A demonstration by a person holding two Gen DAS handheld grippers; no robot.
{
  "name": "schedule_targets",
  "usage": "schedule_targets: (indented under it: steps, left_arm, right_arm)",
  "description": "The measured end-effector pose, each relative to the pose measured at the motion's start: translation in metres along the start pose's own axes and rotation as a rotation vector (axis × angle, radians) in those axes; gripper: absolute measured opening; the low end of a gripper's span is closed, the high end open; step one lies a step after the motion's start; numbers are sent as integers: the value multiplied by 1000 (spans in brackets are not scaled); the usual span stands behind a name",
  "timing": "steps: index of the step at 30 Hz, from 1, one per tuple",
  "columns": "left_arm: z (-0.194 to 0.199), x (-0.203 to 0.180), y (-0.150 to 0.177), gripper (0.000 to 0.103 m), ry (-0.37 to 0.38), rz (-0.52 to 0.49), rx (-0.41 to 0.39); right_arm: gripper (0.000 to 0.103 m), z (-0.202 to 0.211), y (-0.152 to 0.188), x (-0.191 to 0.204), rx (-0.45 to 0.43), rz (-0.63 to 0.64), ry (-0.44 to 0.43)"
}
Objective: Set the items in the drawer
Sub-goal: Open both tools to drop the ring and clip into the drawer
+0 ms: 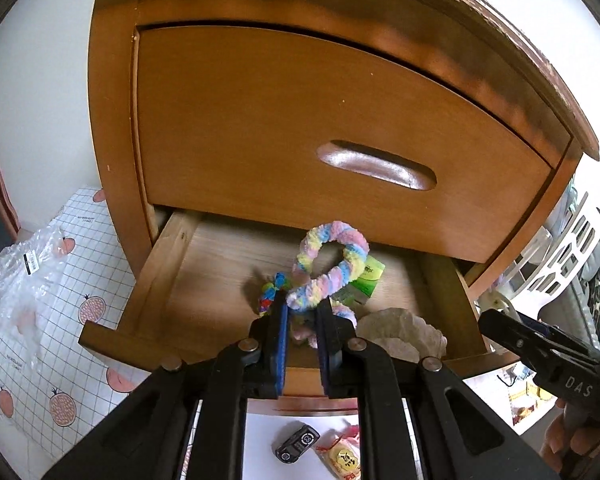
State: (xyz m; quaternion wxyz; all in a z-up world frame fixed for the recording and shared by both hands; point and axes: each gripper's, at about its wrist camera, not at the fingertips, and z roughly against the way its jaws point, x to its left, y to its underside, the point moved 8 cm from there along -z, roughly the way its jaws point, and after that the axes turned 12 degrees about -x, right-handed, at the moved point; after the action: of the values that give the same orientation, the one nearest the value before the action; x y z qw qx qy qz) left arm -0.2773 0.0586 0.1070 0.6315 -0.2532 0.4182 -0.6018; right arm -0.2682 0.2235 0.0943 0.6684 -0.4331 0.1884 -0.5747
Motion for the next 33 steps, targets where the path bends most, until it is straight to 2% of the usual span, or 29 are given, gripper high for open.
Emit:
schedule_targets:
  steps: [4, 6, 10, 12, 14, 16, 17, 18, 20, 23, 26, 30, 33]
  left_arm:
    - [-1, -1, 2, 19, -3, -7, 9]
    - [-1, 0, 3, 30, -2, 0, 11]
    - [-2, 0, 3, 45, -3, -5, 10]
    - [-1, 1, 2, 60, -9, -7, 5]
    - [0, 2, 2, 67, -14, -3, 3]
    - [1, 4, 2, 68, -27, -2, 3]
    - [1, 5, 2, 69, -30, -1, 1]
    - [1, 6, 2, 73, -34, 1, -1]
    - [2, 8, 2, 78, -42, 6, -5]
    - [3, 11, 3, 80, -47, 15, -13]
    - [6, 14, 2, 92, -56, 23, -37]
    - [11, 18, -4, 103, -69, 32, -81]
    - [12, 20, -5, 103, -76, 31, -90]
  right_arm:
    - [65, -1, 1, 1, 9, 6, 3]
    - [69, -1, 2, 0, 9, 7, 5]
    - [70, -7, 6, 0, 17, 8, 11]
    - [71, -8, 8, -1, 22, 7, 13]
    - [71, -11, 10, -2, 24, 5, 16]
    - [76, -12, 10, -3, 23, 7, 19]
    - [83, -13, 10, -4, 21, 8, 19]
    - [86, -12, 10, -3, 16, 8, 18]
    - [86, -9, 8, -3, 13, 11, 12]
    - [86, -8, 8, -2, 11, 17, 12]
    - [103, -7, 8, -2, -1, 22, 14]
    - [103, -7, 9, -2, -2, 30, 15]
    - [103, -7, 8, -2, -7, 34, 17]
